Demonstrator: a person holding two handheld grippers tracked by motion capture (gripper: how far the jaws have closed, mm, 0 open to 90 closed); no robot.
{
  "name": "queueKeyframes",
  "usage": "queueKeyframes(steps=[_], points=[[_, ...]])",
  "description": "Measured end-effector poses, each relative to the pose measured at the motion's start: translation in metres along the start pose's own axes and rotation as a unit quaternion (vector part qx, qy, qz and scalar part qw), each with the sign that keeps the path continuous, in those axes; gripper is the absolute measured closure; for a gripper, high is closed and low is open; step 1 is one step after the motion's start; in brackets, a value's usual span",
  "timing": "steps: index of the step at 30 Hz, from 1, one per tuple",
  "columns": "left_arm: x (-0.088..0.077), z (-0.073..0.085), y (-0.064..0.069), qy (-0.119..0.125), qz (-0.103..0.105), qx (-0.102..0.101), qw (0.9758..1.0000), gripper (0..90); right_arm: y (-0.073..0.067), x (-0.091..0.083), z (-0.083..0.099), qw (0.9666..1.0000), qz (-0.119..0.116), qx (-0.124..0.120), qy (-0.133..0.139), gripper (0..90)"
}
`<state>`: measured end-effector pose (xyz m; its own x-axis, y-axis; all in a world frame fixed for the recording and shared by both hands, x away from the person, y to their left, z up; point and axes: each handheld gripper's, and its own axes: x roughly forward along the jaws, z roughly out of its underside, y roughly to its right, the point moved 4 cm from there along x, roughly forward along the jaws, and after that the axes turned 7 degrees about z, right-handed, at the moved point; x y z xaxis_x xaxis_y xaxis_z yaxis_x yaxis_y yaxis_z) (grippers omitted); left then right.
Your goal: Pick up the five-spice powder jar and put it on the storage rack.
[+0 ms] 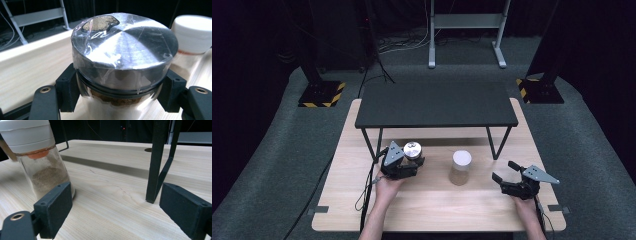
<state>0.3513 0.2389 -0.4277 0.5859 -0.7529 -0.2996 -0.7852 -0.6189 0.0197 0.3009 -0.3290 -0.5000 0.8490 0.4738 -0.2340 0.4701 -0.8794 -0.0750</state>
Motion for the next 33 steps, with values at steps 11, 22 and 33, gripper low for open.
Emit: queueKeyframes(steps=[11, 22, 33], points=[[-0.016, -0.033, 0.006, 0.027, -0.003, 0.011, 0.9996, 30.9, 0.000, 0.000, 0.000, 1.0000, 0.001, 0.000, 0.000, 9.5], [-0.026, -0.064, 0.005, 0.039, -0.006, 0.005, 0.9992, 30.9, 0.000, 0.000, 0.000, 1.0000, 0.001, 0.001, 0.000, 9.4], [-0.034, -0.093, 0.000, 0.045, 0.001, 0.002, 0.9990, 30.9, 0.000, 0.000, 0.000, 1.0000, 0.001, 0.001, 0.000, 9.4]])
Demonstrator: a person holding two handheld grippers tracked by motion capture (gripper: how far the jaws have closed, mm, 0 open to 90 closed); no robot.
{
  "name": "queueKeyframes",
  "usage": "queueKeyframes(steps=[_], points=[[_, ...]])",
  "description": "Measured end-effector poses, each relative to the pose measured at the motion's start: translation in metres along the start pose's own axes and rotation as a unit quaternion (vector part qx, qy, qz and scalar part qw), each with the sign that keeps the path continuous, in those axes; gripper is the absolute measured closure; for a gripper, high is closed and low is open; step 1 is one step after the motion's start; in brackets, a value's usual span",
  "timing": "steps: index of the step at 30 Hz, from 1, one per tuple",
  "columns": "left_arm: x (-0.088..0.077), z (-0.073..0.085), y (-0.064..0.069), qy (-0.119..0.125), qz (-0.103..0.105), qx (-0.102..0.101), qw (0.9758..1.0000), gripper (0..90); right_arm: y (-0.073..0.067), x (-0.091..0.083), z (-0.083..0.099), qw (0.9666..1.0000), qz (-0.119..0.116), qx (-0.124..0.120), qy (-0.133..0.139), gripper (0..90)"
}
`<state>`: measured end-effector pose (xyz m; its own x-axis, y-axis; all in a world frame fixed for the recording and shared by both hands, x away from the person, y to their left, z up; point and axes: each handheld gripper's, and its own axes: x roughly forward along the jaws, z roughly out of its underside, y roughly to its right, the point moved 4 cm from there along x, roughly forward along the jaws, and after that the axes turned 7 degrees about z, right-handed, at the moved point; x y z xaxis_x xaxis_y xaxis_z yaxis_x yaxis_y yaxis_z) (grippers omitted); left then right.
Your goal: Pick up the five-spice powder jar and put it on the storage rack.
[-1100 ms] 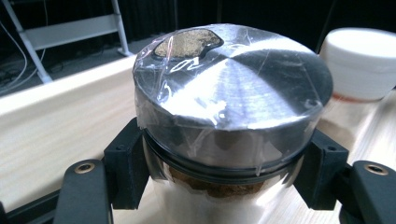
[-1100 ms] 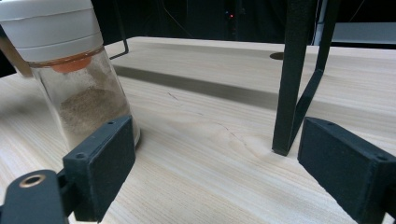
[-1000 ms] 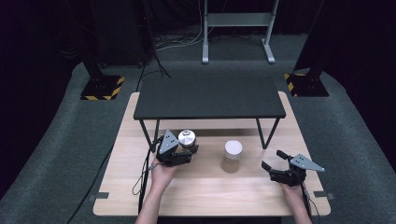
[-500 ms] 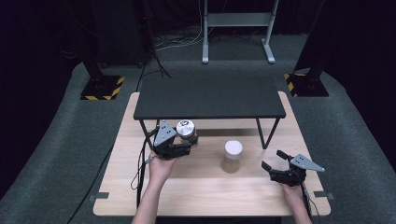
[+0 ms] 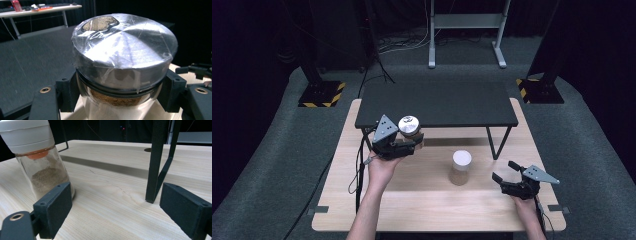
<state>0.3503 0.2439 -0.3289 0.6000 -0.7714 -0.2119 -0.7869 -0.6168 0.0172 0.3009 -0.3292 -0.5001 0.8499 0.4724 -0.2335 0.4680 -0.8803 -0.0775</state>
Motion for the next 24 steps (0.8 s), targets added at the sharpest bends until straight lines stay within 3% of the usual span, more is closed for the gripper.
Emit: queueKeyframes(steps=[10, 13, 20, 24], points=[[-0.002, -0.019, -0.009, 0.031, 0.009, -0.021, 0.9993, 30.9, 0.000, 0.000, 0.000, 1.0000, 0.000, 0.000, 0.000, 9.4], [0.000, -0.027, -0.010, 0.027, 0.005, -0.016, 0.9995, 30.9, 0.000, 0.000, 0.000, 1.0000, 0.000, 0.001, 0.000, 9.4], [0.013, -0.041, -0.016, 0.011, -0.027, -0.013, 0.9995, 30.9, 0.000, 0.000, 0.000, 1.0000, -0.001, 0.001, 0.000, 9.4], [0.021, -0.043, -0.024, 0.005, -0.041, -0.025, 0.9988, 30.9, 0.000, 0.000, 0.000, 1.0000, -0.001, 0.001, 0.000, 9.4]])
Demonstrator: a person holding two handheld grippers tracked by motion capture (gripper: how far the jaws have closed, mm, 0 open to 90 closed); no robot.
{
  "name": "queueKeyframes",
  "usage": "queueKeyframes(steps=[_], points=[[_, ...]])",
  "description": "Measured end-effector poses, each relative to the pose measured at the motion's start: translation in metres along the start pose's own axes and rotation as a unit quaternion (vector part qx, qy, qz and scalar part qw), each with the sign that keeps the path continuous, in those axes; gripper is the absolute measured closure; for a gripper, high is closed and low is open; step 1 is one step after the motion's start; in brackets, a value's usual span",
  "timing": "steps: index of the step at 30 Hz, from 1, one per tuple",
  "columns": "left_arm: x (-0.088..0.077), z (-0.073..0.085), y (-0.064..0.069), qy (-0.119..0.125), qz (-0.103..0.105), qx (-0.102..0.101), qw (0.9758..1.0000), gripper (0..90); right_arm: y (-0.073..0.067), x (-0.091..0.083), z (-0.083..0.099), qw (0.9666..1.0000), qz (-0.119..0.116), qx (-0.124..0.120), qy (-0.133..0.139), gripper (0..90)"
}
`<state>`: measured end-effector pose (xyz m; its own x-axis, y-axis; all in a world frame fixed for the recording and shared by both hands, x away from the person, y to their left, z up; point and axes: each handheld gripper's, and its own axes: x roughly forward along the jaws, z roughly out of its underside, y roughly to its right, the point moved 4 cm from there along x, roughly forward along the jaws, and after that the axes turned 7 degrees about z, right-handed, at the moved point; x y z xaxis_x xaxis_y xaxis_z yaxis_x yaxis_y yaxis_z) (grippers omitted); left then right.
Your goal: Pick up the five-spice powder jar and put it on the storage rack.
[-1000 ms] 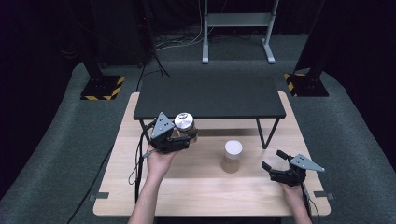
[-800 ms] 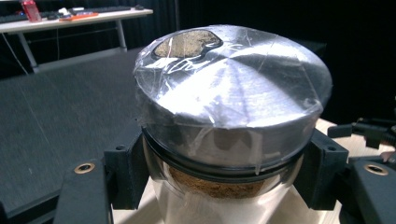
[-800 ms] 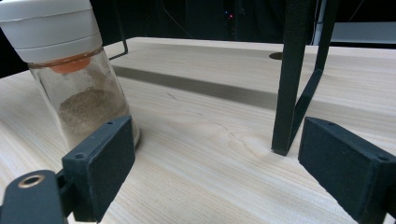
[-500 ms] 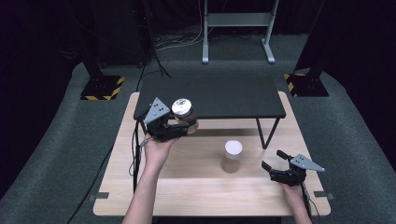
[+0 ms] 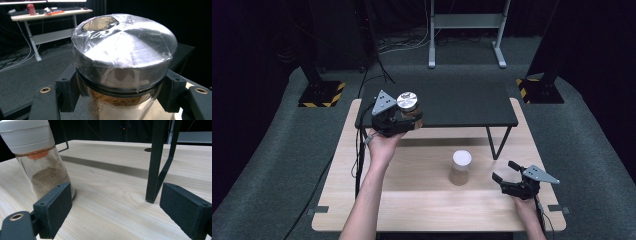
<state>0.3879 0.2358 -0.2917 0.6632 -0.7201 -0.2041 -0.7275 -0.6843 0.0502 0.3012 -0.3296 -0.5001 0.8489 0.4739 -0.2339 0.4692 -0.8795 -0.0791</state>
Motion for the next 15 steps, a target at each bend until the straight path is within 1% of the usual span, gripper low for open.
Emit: queueKeyframes(steps=[4, 8, 10, 15], points=[[0.007, -0.004, -0.004, -0.006, -0.011, -0.005, 0.9999, 30.8, 0.000, 0.000, 0.000, 1.0000, -0.001, 0.001, 0.000, 9.4], [0.015, -0.012, -0.006, -0.015, -0.020, -0.003, 0.9997, 30.9, 0.000, 0.000, 0.000, 1.0000, -0.001, 0.000, 0.000, 9.4], [0.019, -0.017, -0.007, -0.023, -0.025, -0.001, 0.9994, 30.9, 0.000, 0.000, 0.000, 1.0000, -0.001, 0.000, 0.000, 9.4], [0.028, -0.023, -0.007, -0.033, -0.036, -0.002, 0.9988, 30.9, 0.001, 0.000, 0.000, 1.0000, -0.002, 0.001, -0.001, 9.4]])
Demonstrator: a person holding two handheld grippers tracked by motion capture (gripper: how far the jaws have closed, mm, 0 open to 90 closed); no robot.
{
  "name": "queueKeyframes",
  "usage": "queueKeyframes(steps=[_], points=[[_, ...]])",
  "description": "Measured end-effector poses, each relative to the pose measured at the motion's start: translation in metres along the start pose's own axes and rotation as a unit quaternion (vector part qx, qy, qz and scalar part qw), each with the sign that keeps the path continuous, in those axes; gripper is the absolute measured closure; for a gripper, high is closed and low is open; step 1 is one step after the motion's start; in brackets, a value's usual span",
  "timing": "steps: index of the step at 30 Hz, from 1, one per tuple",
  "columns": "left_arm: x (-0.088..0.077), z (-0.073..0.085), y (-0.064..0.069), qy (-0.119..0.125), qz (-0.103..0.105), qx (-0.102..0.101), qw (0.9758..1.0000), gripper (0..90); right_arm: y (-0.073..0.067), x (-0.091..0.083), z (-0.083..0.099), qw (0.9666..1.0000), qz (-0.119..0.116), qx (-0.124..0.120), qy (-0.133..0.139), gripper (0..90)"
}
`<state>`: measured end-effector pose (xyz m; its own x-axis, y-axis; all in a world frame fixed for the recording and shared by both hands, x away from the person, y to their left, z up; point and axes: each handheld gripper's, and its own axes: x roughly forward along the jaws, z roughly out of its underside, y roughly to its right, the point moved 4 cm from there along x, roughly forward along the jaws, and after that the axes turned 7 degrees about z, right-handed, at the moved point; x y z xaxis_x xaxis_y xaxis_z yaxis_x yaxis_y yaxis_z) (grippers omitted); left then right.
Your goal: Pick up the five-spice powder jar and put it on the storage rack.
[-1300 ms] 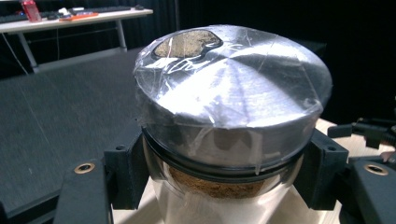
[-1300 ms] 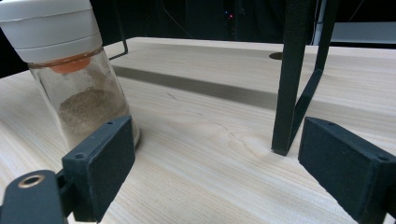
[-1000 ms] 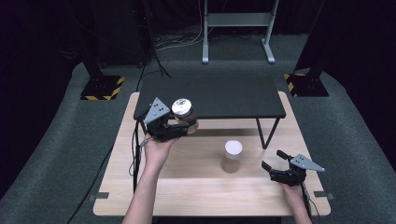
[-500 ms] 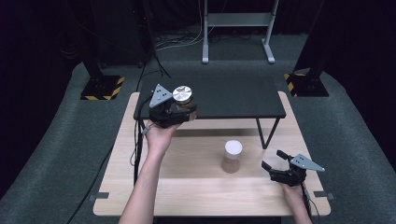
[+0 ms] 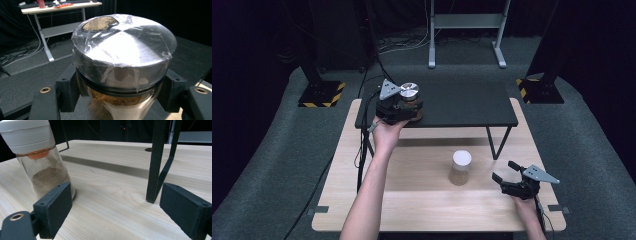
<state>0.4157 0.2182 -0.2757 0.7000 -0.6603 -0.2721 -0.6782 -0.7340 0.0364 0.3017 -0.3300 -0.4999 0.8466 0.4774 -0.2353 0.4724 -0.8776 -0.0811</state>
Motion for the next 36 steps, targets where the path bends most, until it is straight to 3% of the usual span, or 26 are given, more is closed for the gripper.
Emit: queueKeyframes(steps=[5, 14, 18, 28, 36], points=[[0.007, -0.003, 0.001, -0.013, -0.005, 0.004, 0.9999, 30.9, 0.000, 0.000, 0.000, 1.0000, 0.000, -0.001, 0.000, 9.5], [0.010, -0.001, 0.000, -0.009, -0.005, 0.006, 0.9999, 27.8, 0.000, 0.000, 0.000, 1.0000, -0.001, -0.001, 0.000, 9.5], [0.005, 0.000, 0.000, -0.005, -0.011, -0.007, 0.9999, 20.2, 0.000, 0.000, 0.000, 1.0000, 0.000, -0.002, 0.000, 9.5], [-0.017, 0.018, -0.006, -0.002, -0.006, -0.007, 1.0000, 7.1, 0.000, 0.000, 0.000, 1.0000, 0.000, -0.002, 0.000, 9.5], [-0.040, 0.041, 0.001, -0.003, -0.005, 0.022, 0.9997, 6.0, -0.001, 0.000, 0.000, 1.0000, 0.001, -0.003, 0.000, 9.6]])
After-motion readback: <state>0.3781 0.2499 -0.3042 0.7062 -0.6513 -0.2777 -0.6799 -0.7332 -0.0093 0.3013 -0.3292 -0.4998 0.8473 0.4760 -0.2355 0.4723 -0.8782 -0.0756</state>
